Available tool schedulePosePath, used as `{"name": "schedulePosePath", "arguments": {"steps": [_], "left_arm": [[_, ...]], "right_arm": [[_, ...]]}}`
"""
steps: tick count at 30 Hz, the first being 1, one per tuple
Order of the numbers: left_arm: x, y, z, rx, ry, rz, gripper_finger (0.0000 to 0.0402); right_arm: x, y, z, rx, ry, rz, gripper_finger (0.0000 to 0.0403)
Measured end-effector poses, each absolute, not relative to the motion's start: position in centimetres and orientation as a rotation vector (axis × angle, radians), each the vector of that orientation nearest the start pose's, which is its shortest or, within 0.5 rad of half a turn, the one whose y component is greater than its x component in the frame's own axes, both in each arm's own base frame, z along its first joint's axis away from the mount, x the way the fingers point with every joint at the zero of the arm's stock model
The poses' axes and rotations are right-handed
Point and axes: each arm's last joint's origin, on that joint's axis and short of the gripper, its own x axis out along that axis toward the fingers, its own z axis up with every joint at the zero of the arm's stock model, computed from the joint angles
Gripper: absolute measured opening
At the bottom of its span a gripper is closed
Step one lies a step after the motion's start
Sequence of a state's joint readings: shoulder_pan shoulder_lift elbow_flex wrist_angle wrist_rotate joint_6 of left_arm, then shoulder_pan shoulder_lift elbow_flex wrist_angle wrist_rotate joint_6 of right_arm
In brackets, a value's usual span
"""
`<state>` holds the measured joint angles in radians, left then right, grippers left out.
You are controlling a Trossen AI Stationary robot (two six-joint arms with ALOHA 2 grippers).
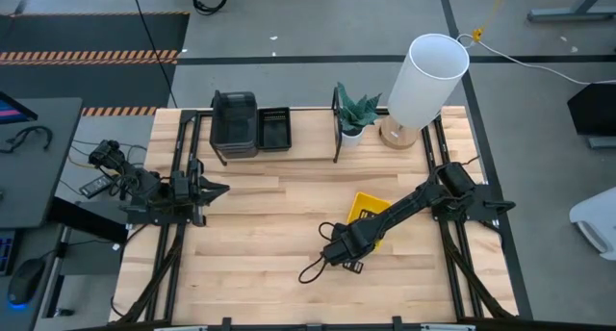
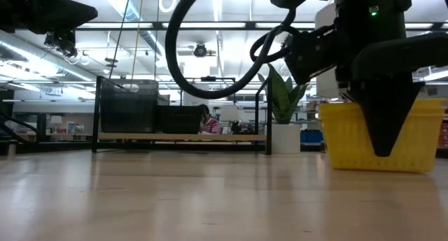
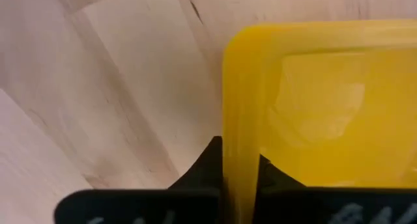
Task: Stack baskets on shelf by color
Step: Put the stacked yellow baskets on the shelf
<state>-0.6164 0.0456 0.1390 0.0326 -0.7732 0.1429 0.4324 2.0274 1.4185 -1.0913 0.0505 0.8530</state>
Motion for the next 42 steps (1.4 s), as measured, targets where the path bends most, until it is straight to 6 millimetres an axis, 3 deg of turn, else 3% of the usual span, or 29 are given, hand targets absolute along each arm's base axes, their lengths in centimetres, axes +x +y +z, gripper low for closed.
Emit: {"name": "schedulePosePath", "arguments": {"steps": [11, 31, 37, 42], "left_arm": [[7.9, -3.1, 20.9, 0.061, -0.086, 0.163, 0.0025], [7.9, -3.1, 20.9, 0.061, -0.086, 0.163, 0.0025], [7.9, -3.1, 20.9, 0.061, -0.086, 0.163, 0.0027], [7.9, -3.1, 20.9, 0.062, -0.086, 0.163, 0.0035]], "right_arm": [[33.5, 15.3, 15.9, 0.244, 1.554, -0.383, 0.001], [37.5, 16.9, 22.6, 0.117, 1.221, -0.247, 0.001], [38.4, 16.0, 23.8, 0.069, 1.184, -0.221, 0.001], [39.6, 13.7, 24.0, -0.032, 1.162, -0.194, 0.0013]]}}
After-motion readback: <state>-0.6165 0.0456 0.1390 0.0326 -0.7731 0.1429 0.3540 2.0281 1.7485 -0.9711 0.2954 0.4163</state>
